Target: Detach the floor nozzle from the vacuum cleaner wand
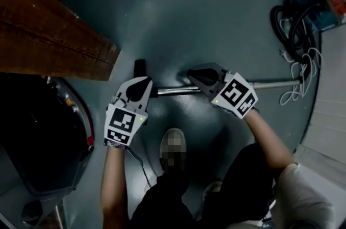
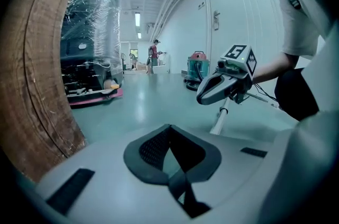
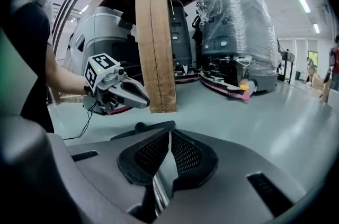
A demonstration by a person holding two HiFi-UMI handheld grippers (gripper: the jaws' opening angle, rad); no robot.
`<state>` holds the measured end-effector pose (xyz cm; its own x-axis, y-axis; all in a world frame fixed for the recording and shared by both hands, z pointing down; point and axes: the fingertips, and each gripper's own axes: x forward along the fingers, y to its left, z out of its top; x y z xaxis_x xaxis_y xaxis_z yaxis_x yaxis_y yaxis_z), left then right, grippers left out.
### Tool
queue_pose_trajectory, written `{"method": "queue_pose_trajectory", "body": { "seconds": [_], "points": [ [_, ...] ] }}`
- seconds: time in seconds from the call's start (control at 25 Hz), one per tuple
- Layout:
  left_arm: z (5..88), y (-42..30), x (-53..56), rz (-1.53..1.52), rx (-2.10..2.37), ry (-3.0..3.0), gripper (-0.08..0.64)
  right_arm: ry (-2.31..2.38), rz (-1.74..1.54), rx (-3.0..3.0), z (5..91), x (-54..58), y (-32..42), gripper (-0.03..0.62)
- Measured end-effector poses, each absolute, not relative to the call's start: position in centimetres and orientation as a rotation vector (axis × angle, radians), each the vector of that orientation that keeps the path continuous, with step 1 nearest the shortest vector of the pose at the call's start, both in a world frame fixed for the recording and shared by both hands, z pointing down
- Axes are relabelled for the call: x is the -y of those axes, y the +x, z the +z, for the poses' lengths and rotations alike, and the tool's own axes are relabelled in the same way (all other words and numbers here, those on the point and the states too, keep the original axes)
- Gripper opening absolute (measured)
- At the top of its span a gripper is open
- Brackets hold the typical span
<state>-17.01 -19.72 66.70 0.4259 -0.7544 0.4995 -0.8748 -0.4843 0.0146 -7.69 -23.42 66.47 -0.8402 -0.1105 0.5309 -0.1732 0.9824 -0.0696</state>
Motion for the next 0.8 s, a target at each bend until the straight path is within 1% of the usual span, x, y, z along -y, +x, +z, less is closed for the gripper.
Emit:
{"method": "queue_pose_trajectory", "body": {
  "seconds": [0.04,0.12,0.2,0.52,0.6,0.72,0.8],
  "points": [
    [67.1,-16.8,19.5,0.667,1.395,2.415,0.002,0.187,0.176,2.575,66.8,23.2,-7.7,0.032],
    [67.7,-16.6,18.9,0.738,1.360,2.426,0.034,0.163,0.192,2.567,67.5,22.8,-7.9,0.032],
    [68.1,-16.4,18.5,0.786,1.335,2.439,0.045,0.145,0.192,2.552,68.3,22.4,-8.0,0.033],
    [70.2,-16.7,17.4,0.869,1.274,2.423,0.091,0.046,0.160,2.527,69.8,20.8,-8.9,0.039],
    [70.6,-16.6,17.4,0.890,1.269,2.421,0.099,0.021,0.167,2.517,70.3,20.5,-8.8,0.068],
    [71.6,-16.6,17.0,0.959,1.228,2.420,0.126,-0.005,0.183,2.507,71.0,20.0,-9.0,0.141],
    [72.3,-16.6,16.8,0.996,1.201,2.411,0.145,-0.027,0.166,2.492,71.4,19.6,-8.9,0.163]
  ]
}}
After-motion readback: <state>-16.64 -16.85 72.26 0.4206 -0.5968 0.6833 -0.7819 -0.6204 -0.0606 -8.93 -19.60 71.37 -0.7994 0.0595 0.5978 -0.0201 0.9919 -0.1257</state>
